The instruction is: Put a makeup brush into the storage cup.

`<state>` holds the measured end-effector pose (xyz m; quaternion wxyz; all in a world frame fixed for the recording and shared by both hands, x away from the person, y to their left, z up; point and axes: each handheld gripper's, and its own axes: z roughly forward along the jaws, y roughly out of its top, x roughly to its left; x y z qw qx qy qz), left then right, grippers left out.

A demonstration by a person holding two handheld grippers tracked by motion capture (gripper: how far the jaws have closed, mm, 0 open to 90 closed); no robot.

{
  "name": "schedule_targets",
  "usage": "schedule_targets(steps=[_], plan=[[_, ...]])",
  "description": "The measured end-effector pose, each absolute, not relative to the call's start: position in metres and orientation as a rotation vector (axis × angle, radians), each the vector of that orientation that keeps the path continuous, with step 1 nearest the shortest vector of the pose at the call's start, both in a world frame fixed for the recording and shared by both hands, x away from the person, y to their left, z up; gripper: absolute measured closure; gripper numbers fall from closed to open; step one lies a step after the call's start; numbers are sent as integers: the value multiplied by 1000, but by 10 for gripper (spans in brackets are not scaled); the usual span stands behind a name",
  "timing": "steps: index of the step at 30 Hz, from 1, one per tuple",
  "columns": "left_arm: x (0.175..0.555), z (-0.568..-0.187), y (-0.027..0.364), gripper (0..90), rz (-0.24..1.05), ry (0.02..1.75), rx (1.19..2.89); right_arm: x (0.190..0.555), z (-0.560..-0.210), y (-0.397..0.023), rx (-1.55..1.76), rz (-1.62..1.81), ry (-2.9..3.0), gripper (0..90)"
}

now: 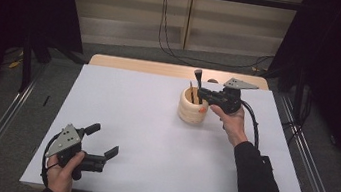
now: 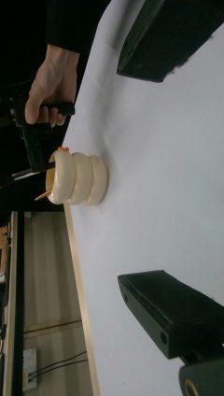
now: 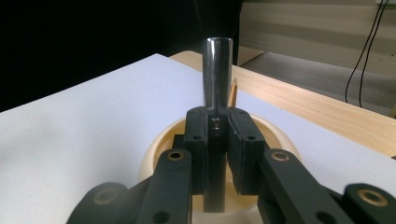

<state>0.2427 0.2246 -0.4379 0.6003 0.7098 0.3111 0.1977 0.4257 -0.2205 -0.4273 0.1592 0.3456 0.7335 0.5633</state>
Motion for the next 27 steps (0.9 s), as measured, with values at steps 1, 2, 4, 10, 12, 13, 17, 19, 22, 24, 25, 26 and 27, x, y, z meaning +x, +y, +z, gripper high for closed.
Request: schedule_targets(steps=[1,2,4,10,12,13,17,19,22,24,25,26,27], plan=[[243,-438,225,22,460,721,1646,426,-428,-221,988,1608,2097,791],[242,-438,224,22,461,721,1645,426,-428,-221,988,1609,2099,789],[242,-438,224,22,465,726,1644,426,-428,-220,990,1607,2099,782],[242,-438,225,22,464,721,1649,426,-426,-222,1001,1591,2087,765],[242,-438,224,22,460,724,1644,425,-426,-222,1002,1589,2086,750],[242,-438,225,22,461,723,1644,425,-426,-222,1002,1594,2088,739],[243,-438,224,22,460,722,1647,425,-425,-223,1006,1609,2070,648],[243,-438,224,22,459,721,1644,423,-423,-223,1007,1626,2058,565],[244,-438,224,22,457,728,1639,421,-419,-222,992,1621,2048,456],[245,-438,224,22,458,723,1645,420,-418,-221,985,1620,2047,381],[245,-438,223,22,463,726,1647,419,-417,-221,980,1616,2048,339],[244,-438,222,22,452,723,1644,419,-417,-221,975,1615,2046,306],[245,-438,223,22,456,723,1645,419,-417,-220,977,1617,2051,280]])
